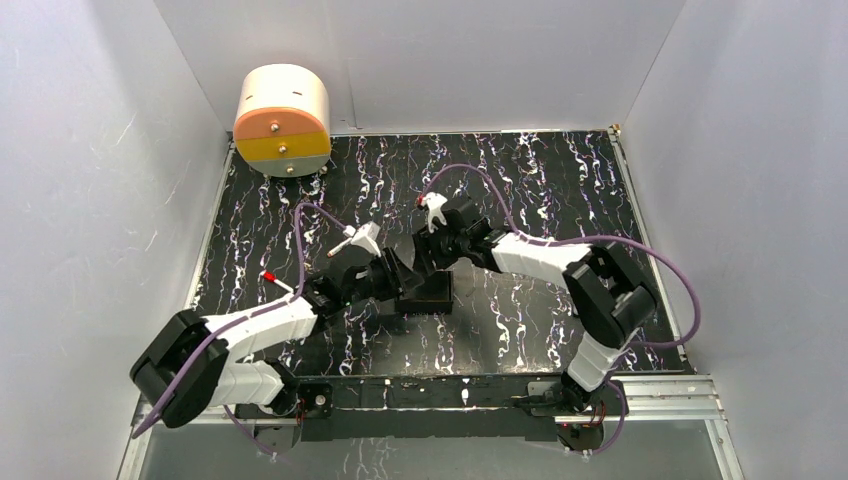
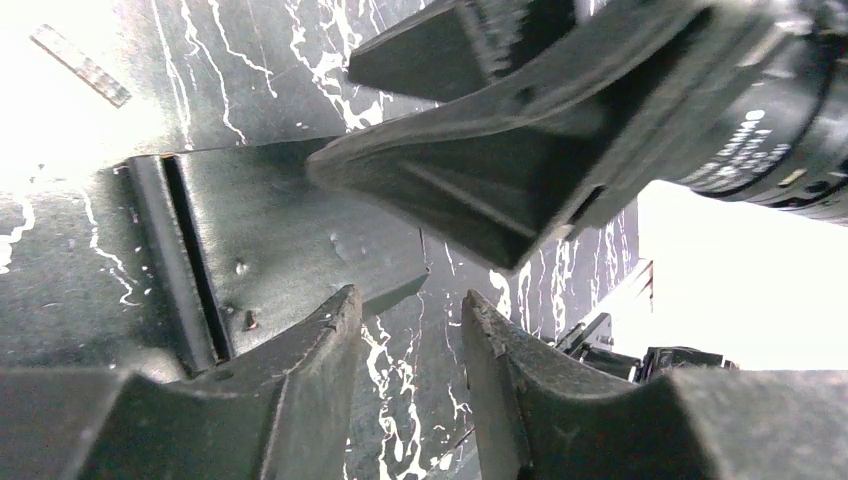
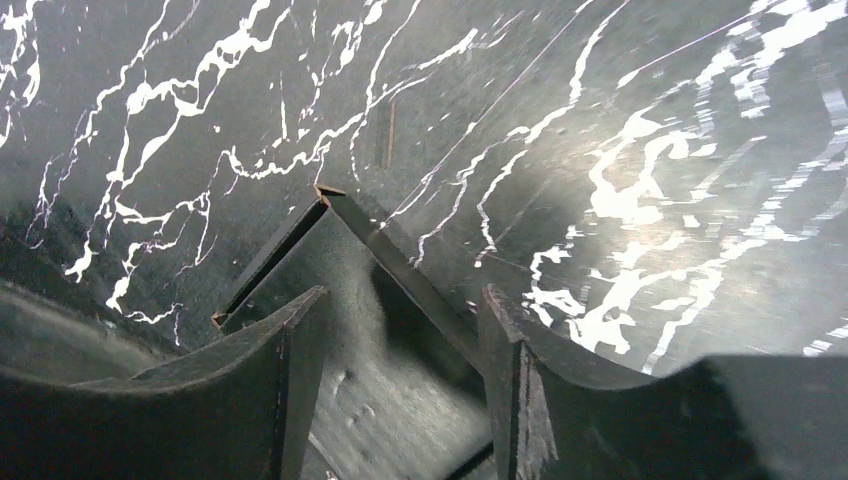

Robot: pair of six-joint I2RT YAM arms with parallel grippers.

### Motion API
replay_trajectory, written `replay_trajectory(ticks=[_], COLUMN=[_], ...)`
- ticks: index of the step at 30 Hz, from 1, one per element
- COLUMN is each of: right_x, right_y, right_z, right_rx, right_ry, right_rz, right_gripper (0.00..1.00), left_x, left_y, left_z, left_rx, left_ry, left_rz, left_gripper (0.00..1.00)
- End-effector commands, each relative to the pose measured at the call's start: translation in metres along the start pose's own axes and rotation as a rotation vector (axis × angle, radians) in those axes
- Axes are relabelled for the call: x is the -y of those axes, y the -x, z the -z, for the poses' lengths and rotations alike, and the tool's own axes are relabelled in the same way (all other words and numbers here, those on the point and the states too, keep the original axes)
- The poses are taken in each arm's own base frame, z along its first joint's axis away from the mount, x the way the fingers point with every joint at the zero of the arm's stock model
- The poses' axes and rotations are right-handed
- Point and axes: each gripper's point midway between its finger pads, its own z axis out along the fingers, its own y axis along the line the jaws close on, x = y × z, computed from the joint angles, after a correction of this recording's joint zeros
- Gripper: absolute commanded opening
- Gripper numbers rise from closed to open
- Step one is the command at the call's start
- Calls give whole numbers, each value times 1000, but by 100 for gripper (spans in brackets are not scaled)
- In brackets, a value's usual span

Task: Fold the paper box
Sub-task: Close the paper box at the center of the board.

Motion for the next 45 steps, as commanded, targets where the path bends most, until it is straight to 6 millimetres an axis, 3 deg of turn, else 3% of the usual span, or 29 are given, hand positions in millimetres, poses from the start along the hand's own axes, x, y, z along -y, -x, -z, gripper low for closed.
replay_trajectory(ticks=[1, 7, 15, 20, 26, 38, 42, 45], right_x=[12, 21, 5, -4, -7, -8, -6, -7], right_y=[39, 31, -15, -40, -44, -60, -55, -48], right_z=[35, 66, 73, 64, 56, 32, 25, 23], right_rx=[135, 173, 143, 120, 118, 24, 40, 71], right_ry=[-109, -160, -40, 13, 3, -30, -67, -86], right_rz=[15, -24, 126, 242, 378, 437, 444, 445], right_gripper=[68, 85, 98, 99, 99, 98, 90, 78], left_x=[-7, -34, -56, -59, -64, -74, -77, -78], left_y=[19, 20, 26, 33, 33, 12, 3, -5], left_z=[14, 25, 23, 10, -7, -26, -29, -29], left_rx=[41, 9, -30, -61, -121, -234, -274, -303], left_ry=[50, 134, 230, 269, 304, 309, 303, 297], left_rz=[-28, -36, -64, -103, -123, -99, -88, -76], left_gripper=[42, 53, 59, 57, 51, 43, 29, 16])
